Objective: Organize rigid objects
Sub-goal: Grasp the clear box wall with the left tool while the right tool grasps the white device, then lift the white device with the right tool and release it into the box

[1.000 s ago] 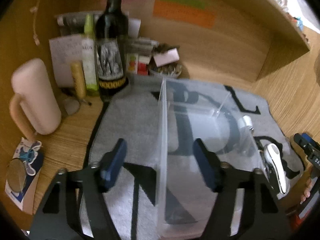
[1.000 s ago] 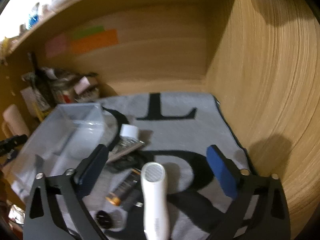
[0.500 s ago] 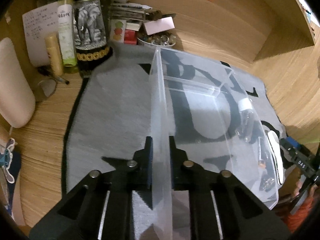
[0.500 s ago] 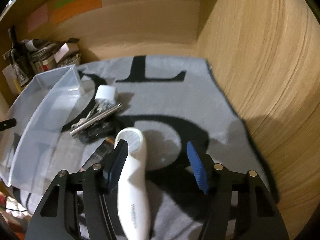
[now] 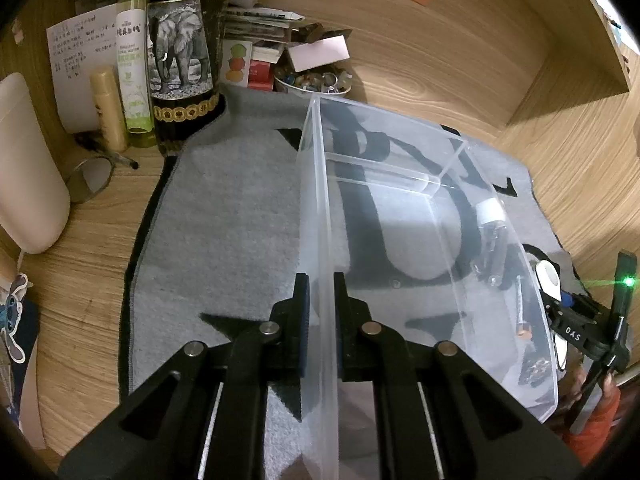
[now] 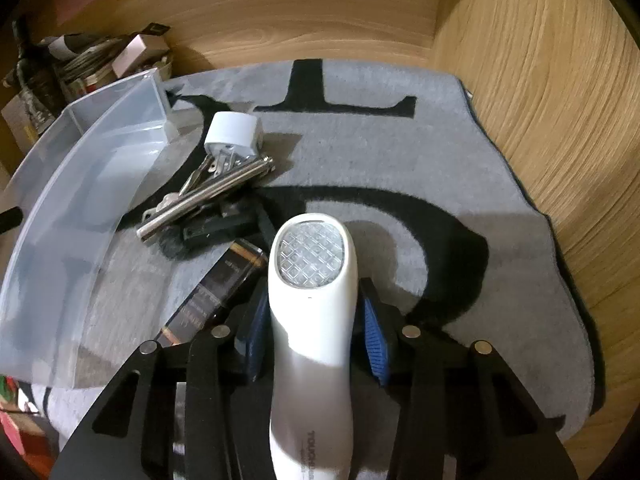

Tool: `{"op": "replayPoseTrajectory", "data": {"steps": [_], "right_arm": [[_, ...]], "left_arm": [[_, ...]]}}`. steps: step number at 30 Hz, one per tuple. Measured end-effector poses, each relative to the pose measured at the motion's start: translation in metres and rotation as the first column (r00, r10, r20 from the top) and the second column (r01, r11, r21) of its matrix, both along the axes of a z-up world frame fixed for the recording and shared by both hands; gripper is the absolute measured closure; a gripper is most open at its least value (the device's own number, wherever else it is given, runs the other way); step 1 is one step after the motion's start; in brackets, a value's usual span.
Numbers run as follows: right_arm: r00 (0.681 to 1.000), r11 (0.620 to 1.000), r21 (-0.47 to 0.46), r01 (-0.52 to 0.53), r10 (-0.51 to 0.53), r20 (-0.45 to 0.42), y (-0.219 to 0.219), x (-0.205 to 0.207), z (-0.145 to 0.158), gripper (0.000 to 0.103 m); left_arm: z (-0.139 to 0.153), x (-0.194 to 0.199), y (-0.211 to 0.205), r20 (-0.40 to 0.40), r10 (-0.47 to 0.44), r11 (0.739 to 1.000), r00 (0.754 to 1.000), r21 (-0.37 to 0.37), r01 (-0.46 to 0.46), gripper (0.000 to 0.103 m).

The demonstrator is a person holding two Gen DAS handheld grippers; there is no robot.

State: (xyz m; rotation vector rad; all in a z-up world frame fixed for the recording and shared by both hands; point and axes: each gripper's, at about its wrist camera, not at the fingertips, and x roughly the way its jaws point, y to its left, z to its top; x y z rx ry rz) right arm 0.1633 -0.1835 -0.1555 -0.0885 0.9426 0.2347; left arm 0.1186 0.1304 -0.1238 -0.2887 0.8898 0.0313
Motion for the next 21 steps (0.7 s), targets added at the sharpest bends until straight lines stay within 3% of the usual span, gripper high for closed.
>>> {"op": "replayPoseTrajectory", "data": {"steps": [8,21], "right_arm": [[0.998,0.997,0.064,0.053,-0.055,0.038,-0.007,-0.010,0.015,0.065],[0.956,0.992,0.111,0.053,-0.082,0.281,-0.003,-0.009,0.100,0.065]], "left_arm": [[-0.001,0.000,-0.002,-0.002,-0.011,1.000,1.000,0.029,0.011,0.093],[-0.001,-0.001,-0.002,0.005,-0.047,0.998,0.999,0.035,0.046,0.092]]}}
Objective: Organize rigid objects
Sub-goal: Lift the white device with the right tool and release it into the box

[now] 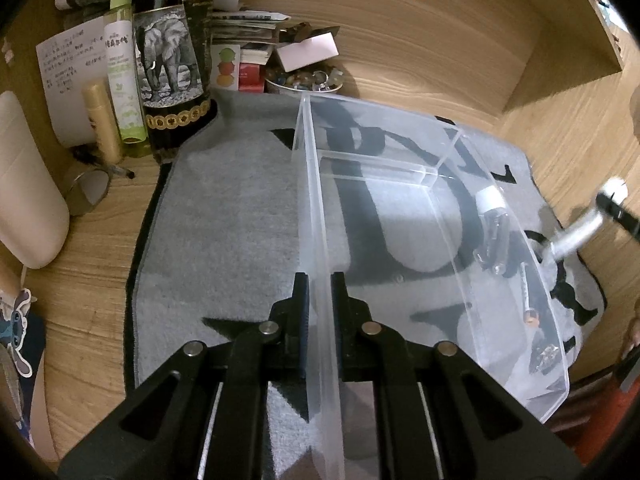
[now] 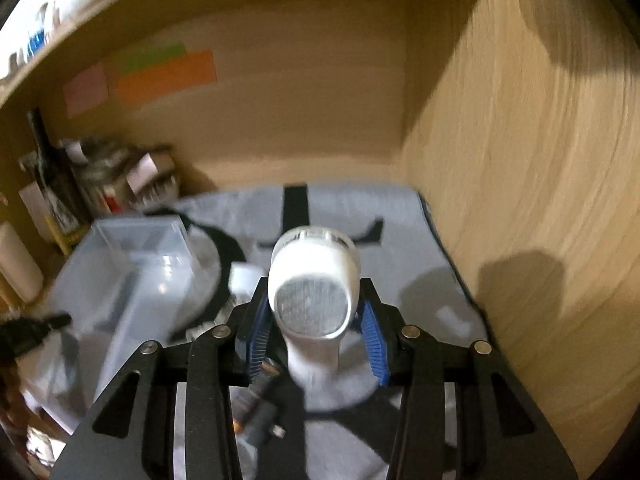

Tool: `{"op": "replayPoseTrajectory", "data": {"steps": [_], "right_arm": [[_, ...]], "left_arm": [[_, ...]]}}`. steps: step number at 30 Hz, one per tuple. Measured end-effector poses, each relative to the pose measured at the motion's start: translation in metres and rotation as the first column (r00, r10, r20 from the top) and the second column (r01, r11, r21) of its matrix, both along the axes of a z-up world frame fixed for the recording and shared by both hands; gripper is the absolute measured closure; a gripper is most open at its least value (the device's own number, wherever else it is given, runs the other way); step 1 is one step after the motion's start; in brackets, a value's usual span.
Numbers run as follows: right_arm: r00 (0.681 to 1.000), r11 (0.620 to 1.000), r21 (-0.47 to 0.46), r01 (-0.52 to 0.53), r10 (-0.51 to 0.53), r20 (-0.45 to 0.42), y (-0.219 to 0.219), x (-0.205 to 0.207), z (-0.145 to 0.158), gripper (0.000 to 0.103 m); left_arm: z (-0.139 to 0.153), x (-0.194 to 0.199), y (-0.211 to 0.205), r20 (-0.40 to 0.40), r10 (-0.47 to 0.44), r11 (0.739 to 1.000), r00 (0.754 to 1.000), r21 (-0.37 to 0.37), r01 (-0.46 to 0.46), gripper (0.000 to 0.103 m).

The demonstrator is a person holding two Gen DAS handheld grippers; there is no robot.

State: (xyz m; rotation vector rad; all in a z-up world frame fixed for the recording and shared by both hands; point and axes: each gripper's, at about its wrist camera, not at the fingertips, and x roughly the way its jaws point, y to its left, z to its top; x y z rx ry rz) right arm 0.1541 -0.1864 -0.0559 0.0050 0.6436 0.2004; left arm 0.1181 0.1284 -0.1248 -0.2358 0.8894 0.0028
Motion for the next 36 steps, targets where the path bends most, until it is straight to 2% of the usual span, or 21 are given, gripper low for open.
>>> {"op": "replayPoseTrajectory", "data": {"steps": [9,14,20,25,30,36], "right_arm": [[0.978,0.987,0.002,-0.158,0.156,0.138,0.055,0.000,0.051,0.065],[0.950,0.960,0.010,-0.281,0.277,0.141,0.093,0.000,0.056,0.065],[0.921,0.923,-0.027,-0.384,0.385,0.064,0.144,0.011,0.026,0.065],[0.908,0.905,-0.077,-0.418,0.417,-0.025,0.167,0.016,-0.008,0.065],[0.902,0.894,-0.120,-0.431,0.430,-0.036,0.169,0.003,-0.022,0.065],[0.873,0.865,-0.132,-0.484,0.466,-0.145,0.171,-0.001,-0.046,0.065]], "left_arm": [[0.000,-0.001,0.001,0.019,0.000,1.000,1.000,-0.011,0.000,0.092],[-0.001,-0.003,0.002,0.027,0.003,1.000,1.000,-0.023,-0.002,0.091],[0.000,-0.003,0.001,0.029,-0.005,1.000,1.000,-0.018,0.006,0.091],[0.001,-0.002,0.001,0.024,-0.018,1.000,1.000,-0.017,0.019,0.091],[0.001,-0.002,0.001,0.018,-0.025,1.000,1.000,-0.017,0.025,0.090],[0.001,-0.001,0.001,0.014,-0.026,1.000,1.000,-0.011,0.026,0.090]]}}
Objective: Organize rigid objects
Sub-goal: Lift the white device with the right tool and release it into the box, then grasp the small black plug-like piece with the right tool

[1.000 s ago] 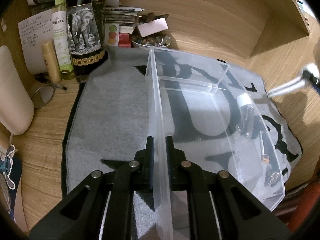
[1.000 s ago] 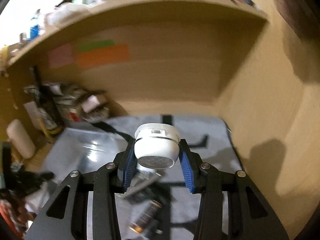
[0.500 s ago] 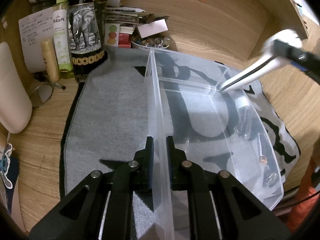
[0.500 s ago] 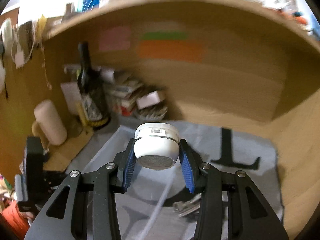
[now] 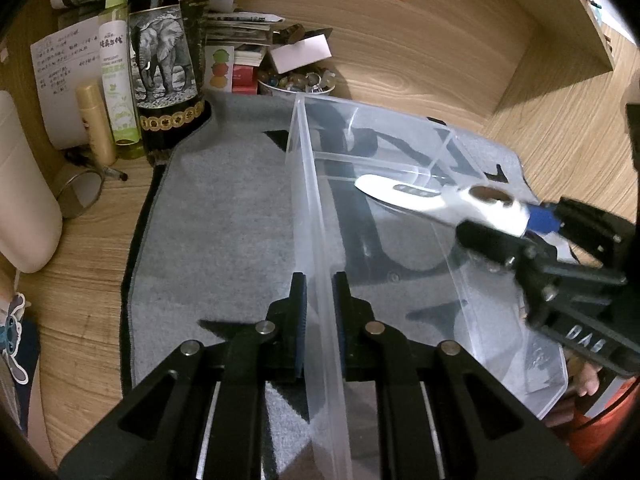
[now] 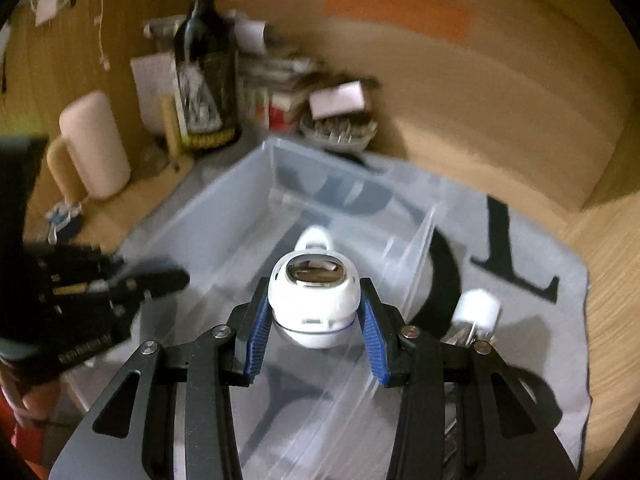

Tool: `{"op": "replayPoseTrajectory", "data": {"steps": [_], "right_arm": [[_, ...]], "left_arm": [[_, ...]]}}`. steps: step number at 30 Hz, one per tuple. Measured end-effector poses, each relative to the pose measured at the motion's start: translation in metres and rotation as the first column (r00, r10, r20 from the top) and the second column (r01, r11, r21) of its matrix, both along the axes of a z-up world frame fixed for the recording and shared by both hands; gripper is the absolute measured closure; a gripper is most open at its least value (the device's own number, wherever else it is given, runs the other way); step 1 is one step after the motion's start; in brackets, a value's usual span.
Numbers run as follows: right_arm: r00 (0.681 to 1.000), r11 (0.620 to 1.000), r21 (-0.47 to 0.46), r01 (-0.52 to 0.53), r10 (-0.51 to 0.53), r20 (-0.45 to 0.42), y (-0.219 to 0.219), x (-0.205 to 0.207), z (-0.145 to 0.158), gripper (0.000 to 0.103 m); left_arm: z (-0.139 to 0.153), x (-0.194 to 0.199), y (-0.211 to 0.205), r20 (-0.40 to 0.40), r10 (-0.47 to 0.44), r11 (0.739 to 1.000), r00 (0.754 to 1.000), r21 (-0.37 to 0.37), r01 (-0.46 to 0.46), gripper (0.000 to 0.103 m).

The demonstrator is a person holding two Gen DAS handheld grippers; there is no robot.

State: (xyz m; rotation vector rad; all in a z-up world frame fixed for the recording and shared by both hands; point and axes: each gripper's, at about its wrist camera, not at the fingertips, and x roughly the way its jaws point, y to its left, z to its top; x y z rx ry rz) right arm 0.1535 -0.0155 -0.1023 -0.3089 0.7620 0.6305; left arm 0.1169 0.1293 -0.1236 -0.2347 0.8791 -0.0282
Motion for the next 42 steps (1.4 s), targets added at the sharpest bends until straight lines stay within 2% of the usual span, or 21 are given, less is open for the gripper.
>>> {"op": "replayPoseTrajectory", "data": {"steps": [5,9,11,13,18,21,27,29,31,33,38,42], "right_arm": [[0.997,1.000,-0.008,-0.018,0.017,-0.082,0.001,0.007,-0.010,0.064],[0.997,0.999,-0.027,-0.025,0.023,-0.067,0.005,0.004,-0.012,0.064],[0.998,0.999,-0.024,-0.035,0.034,-0.060,0.006,0.003,-0.010,0.058],[0.998,0.999,-0.022,-0.035,0.034,-0.046,0.005,0.001,-0.008,0.046],[0.999,1.000,0.001,-0.027,0.027,-0.028,-0.002,-0.003,0.000,0.043],[1.000,1.000,0.027,0.009,-0.009,-0.002,-0.015,-0.003,0.008,0.034],[0.991,0.990,0.069,0.122,-0.125,0.046,-0.056,0.000,0.023,0.033],[0.980,0.981,0.072,0.182,-0.187,0.067,-0.074,0.003,0.027,0.033],[0.966,0.969,0.067,0.238,-0.243,0.090,-0.090,0.006,0.029,0.027],[0.950,0.954,0.068,0.291,-0.297,0.097,-0.109,0.008,0.030,0.025],[0.912,0.917,0.033,0.397,-0.399,0.097,-0.142,0.009,0.018,0.025],[0.909,0.909,0.037,0.416,-0.416,0.001,-0.155,0.005,-0.005,0.025]], "left_arm": [[0.000,0.002,0.000,-0.011,0.000,1.000,1.000,0.005,0.000,0.090],[-0.002,0.002,-0.002,-0.017,0.000,1.000,1.000,0.018,0.000,0.090],[-0.002,0.002,-0.001,-0.017,0.003,1.000,1.000,0.017,-0.003,0.090],[-0.002,0.003,-0.001,-0.017,0.006,1.000,1.000,0.016,-0.006,0.090],[-0.001,0.003,-0.003,-0.021,0.009,1.000,1.000,0.027,-0.008,0.091],[0.001,0.002,-0.004,-0.018,0.006,0.999,1.000,0.040,-0.005,0.091],[0.003,0.002,-0.005,-0.023,0.010,0.999,1.000,0.048,-0.009,0.091],[0.003,0.002,-0.005,-0.025,0.011,0.999,1.000,0.049,-0.010,0.091],[0.004,0.002,-0.006,-0.024,0.013,0.999,1.000,0.050,-0.012,0.091],[0.005,0.001,-0.007,-0.024,0.014,0.999,1.000,0.052,-0.013,0.091],[0.006,0.001,-0.008,-0.028,0.020,0.998,0.999,0.059,-0.018,0.091],[0.006,0.001,-0.010,-0.029,0.026,0.998,0.999,0.065,-0.024,0.091]]}}
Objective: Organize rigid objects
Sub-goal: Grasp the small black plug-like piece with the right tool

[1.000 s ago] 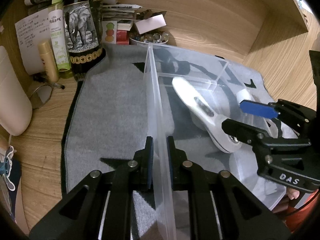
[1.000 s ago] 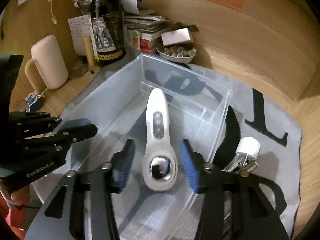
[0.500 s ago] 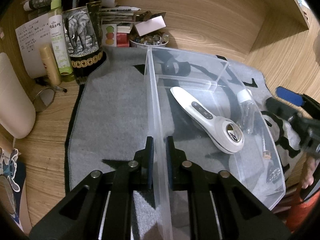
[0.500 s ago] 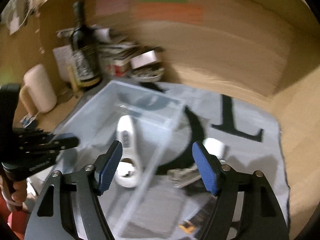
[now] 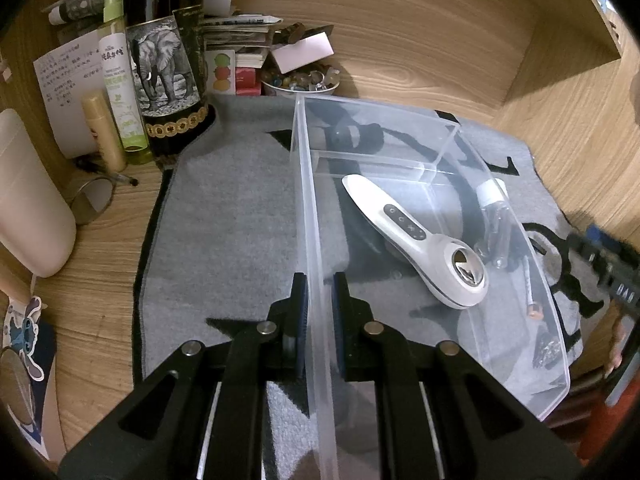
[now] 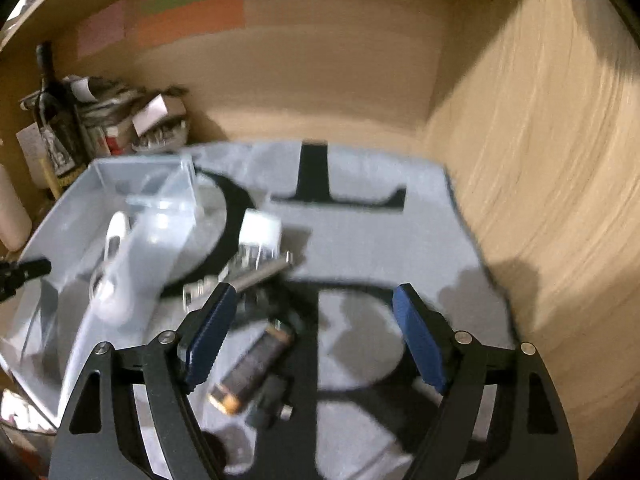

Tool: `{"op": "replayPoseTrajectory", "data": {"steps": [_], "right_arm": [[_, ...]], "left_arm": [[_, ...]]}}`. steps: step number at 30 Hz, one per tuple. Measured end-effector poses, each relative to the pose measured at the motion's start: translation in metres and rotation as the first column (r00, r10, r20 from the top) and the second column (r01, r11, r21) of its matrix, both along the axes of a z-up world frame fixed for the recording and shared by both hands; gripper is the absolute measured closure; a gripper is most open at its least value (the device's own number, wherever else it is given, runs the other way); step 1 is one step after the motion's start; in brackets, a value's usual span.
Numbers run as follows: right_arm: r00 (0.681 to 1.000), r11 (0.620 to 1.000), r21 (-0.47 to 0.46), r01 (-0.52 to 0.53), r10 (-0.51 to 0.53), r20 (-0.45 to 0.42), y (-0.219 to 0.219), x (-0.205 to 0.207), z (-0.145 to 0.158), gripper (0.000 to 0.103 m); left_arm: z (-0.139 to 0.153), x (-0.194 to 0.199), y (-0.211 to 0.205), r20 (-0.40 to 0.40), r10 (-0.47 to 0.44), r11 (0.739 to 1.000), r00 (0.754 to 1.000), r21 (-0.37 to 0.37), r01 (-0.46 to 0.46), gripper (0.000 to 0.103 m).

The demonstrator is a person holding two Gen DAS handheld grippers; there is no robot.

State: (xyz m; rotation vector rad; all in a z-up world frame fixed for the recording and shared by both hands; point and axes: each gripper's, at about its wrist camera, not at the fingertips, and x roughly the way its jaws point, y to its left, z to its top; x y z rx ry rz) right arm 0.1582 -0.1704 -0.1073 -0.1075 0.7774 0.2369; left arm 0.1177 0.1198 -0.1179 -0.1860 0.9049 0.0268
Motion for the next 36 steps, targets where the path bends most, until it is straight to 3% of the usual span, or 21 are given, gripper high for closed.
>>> {"op": "replayPoseTrajectory", "data": {"steps": [11,17,23,25,36], "right_arm": [[0.985,1.000,0.022,-0.010,0.014,-0.172,-0.015,-0.018,-0.042,0.025],[0.982,0.998,-0.016,-0.058,0.054,-0.180,-0.003,-0.021,-0.057,0.025],[0.986,1.000,0.004,-0.031,0.031,-0.163,-0.013,-0.021,-0.057,0.057],[0.986,1.000,0.004,-0.025,0.025,-0.162,-0.015,-0.020,-0.057,0.076],[0.990,0.999,0.042,0.002,0.004,-0.142,-0.020,-0.014,-0.043,0.079]], "left_arm": [[0.000,0.000,-0.003,-0.007,0.007,1.000,1.000,0.015,-0.007,0.091],[-0.001,0.001,-0.003,-0.007,0.010,1.000,1.000,0.012,-0.010,0.091],[-0.001,0.000,-0.003,-0.004,0.013,1.000,1.000,0.010,-0.013,0.091],[-0.001,0.000,-0.003,-0.004,0.014,1.000,1.000,0.008,-0.014,0.091],[-0.001,0.000,-0.003,-0.006,0.013,1.000,1.000,0.009,-0.013,0.091]]}}
